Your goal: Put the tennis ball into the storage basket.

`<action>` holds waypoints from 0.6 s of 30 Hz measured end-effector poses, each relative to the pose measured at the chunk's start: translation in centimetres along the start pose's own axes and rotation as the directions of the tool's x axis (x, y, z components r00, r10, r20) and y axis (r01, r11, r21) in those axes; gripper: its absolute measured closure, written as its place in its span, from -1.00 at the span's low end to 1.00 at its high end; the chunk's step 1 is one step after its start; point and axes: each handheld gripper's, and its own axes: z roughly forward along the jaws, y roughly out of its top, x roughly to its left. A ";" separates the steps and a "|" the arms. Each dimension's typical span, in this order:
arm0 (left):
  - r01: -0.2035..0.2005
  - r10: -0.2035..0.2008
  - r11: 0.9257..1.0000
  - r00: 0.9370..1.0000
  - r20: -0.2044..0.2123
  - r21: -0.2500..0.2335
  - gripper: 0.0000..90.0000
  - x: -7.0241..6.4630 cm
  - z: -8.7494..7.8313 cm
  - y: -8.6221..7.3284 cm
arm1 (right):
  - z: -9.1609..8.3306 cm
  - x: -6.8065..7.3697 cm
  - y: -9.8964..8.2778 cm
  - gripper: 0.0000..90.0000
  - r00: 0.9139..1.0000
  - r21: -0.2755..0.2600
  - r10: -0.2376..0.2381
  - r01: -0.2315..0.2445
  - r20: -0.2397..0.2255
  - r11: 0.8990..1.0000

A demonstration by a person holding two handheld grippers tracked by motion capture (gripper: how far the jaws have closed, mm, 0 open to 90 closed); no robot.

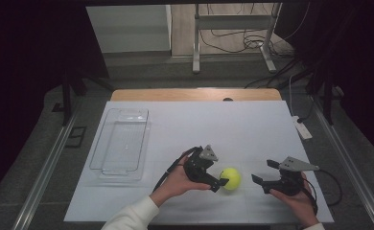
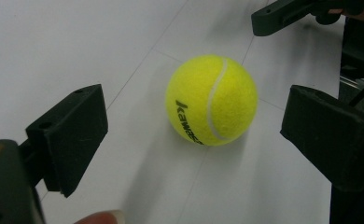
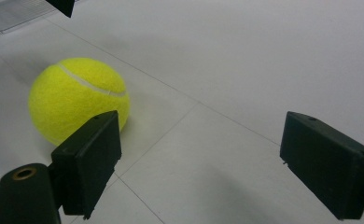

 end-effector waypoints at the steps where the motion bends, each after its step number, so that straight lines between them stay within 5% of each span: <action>1: 0.000 0.000 1.000 1.000 0.001 0.001 -0.83 -0.1 0.1 0.0 | 0.0 0.0 0.0 -0.71 1.000 -0.001 0.001 -0.001 -0.002 1.000; 18: -0.021 0.021 1.000 1.000 0.015 0.022 -0.85 -0.6 1.4 0.5 | 0.0 0.0 0.0 -0.71 1.000 0.002 0.001 -0.001 0.000 1.000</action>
